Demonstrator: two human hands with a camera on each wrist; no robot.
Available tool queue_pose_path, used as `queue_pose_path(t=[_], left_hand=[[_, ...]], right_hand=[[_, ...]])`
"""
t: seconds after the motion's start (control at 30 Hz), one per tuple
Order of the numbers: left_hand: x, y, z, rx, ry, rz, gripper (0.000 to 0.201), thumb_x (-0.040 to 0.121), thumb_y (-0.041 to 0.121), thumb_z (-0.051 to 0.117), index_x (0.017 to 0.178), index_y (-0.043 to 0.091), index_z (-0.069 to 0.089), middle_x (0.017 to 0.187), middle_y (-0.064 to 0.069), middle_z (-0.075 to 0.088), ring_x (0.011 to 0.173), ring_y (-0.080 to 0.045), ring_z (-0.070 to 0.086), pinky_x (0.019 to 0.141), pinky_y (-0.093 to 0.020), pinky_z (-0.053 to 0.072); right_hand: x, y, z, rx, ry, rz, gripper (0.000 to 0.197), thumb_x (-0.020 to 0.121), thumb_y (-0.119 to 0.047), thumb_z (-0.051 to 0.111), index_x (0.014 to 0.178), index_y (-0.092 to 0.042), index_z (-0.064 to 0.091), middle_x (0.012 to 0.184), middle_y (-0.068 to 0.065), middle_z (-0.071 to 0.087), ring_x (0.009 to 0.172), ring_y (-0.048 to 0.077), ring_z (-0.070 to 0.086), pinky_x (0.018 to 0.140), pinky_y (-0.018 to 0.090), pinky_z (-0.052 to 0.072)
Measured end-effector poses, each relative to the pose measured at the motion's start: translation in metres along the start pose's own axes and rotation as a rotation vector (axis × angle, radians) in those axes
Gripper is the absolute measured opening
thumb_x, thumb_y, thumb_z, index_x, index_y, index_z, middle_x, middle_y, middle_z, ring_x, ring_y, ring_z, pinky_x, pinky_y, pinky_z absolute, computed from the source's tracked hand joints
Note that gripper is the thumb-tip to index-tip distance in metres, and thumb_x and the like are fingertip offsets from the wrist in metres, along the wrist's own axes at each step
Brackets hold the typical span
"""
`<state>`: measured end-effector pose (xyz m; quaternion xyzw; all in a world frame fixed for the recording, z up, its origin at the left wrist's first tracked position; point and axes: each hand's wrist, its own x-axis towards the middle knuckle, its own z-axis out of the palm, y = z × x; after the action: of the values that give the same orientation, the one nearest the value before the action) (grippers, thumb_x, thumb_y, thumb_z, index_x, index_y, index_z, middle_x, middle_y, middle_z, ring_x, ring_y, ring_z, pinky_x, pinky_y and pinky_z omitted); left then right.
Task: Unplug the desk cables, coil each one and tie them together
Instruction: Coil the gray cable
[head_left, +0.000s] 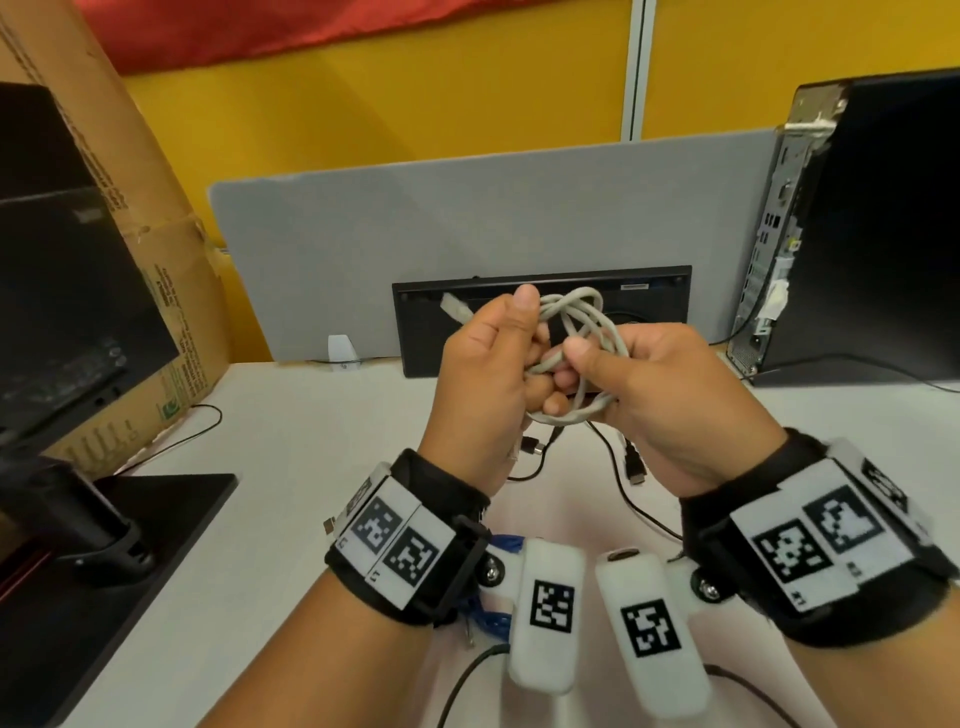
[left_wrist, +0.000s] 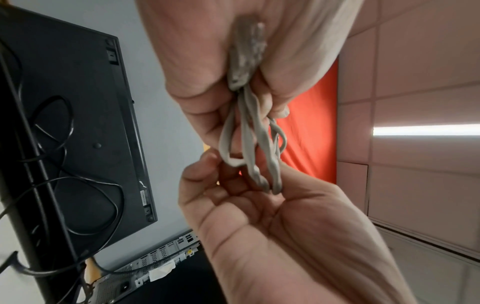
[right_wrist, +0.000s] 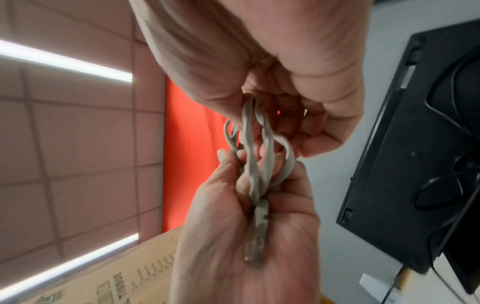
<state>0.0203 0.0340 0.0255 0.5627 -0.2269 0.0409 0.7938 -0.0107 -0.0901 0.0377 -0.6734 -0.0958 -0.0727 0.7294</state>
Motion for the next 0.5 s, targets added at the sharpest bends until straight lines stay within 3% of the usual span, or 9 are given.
queue_pose_path(t=[0.13,0.27,0.4,0.5], left_hand=[[-0.0004,0.0039,-0.0031,-0.07,-0.076,-0.043,0.034,0.101,0.035,0.04,0.084,0.007,0.05,0.067,-0.013,0.05,0.045,-0.014,0.051,0.039,-0.02,0.043],[0.0004,0.0066,-0.0094,-0.126,-0.132,-0.123,0.039,0.099,0.038,0.041,0.102,0.002,0.057,0.068,-0.01,0.065,0.048,-0.012,0.057,0.044,-0.019,0.048],[-0.0012,0.0009,-0.0074,0.041,-0.074,-0.073,0.041,0.099,0.039,0.041,0.087,0.003,0.058,0.072,-0.018,0.055,0.067,-0.028,0.053,0.063,-0.033,0.048],[-0.0008,0.0004,-0.0061,0.138,-0.049,-0.001,0.039,0.098,0.041,0.042,0.073,0.014,0.054,0.064,-0.014,0.054,0.058,-0.024,0.053,0.057,-0.032,0.047]], right_hand=[[-0.0015,-0.0061,0.0002,0.226,-0.128,0.111,0.024,0.099,-0.01,0.044,0.094,0.002,0.064,0.066,0.006,0.053,0.06,0.018,0.056,0.067,0.031,0.056],[-0.0027,-0.0079,0.004,0.529,-0.25,0.191,0.012,0.094,-0.013,0.046,0.097,-0.005,0.055,0.062,0.0,0.042,0.065,0.014,0.044,0.072,0.031,0.045],[-0.0012,-0.0049,0.003,0.285,-0.248,0.156,0.006,0.074,-0.016,0.06,0.078,-0.011,0.059,0.065,0.003,0.045,0.063,0.014,0.049,0.071,0.032,0.045],[-0.001,-0.0085,0.0002,0.113,-0.237,0.112,0.014,0.07,-0.017,0.058,0.056,-0.014,0.06,0.064,0.006,0.055,0.065,0.019,0.057,0.076,0.038,0.049]])
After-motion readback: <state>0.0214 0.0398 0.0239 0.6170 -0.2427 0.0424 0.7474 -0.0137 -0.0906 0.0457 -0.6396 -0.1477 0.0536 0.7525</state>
